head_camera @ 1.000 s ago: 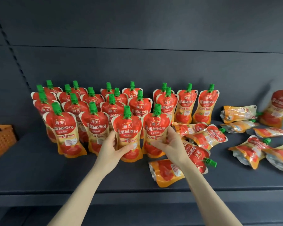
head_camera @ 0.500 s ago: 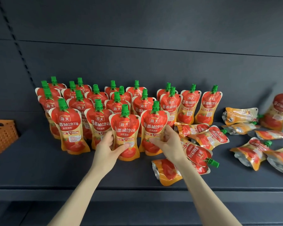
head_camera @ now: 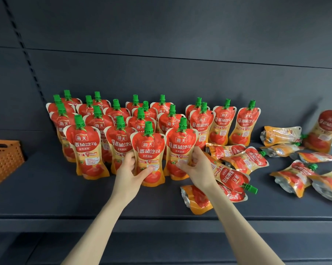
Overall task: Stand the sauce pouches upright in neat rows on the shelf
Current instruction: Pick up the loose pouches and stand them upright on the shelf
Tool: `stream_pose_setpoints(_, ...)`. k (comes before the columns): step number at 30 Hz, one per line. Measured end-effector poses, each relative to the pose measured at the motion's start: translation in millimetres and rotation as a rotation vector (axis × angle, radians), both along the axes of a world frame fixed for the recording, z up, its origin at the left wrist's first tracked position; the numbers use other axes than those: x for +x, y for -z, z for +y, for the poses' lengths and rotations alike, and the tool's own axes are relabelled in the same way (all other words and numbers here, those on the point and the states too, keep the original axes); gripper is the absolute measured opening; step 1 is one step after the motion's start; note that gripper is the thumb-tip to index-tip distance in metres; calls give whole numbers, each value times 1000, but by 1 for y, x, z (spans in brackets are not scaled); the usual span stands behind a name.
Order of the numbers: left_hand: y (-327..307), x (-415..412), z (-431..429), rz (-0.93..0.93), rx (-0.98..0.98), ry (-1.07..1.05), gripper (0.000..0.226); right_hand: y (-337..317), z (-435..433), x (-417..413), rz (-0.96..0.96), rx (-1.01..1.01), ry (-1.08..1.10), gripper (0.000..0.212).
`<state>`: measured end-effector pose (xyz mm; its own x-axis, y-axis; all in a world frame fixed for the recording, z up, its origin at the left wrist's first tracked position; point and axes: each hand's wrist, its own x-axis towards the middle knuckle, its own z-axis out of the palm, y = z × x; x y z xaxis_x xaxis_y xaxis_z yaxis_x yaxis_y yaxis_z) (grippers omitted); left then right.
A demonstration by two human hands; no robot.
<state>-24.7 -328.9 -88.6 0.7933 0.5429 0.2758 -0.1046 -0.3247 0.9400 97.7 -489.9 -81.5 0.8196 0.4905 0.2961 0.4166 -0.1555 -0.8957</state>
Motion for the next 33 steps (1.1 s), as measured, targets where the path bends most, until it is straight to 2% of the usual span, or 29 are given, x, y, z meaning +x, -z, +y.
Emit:
stream_pose_setpoints(16, 0, -1, -5, -16, 111, -125, 53, -1, -3, -3, -20, -15, 8, 41)
stream_pose_setpoints(26, -2, -9, -17, -103, 109, -240, 52, -4, -15, -10, -91, -43, 79, 42)
stream_pose_setpoints(30, 1, -16, -23, -146, 198, -319, 44, -3, -24, -13, -111, -38, 123, 38)
stream_pose_setpoints(33, 5, -21, -35, -174, 281, -370, 36, -2, -37, -13, -116, -45, 177, 27)
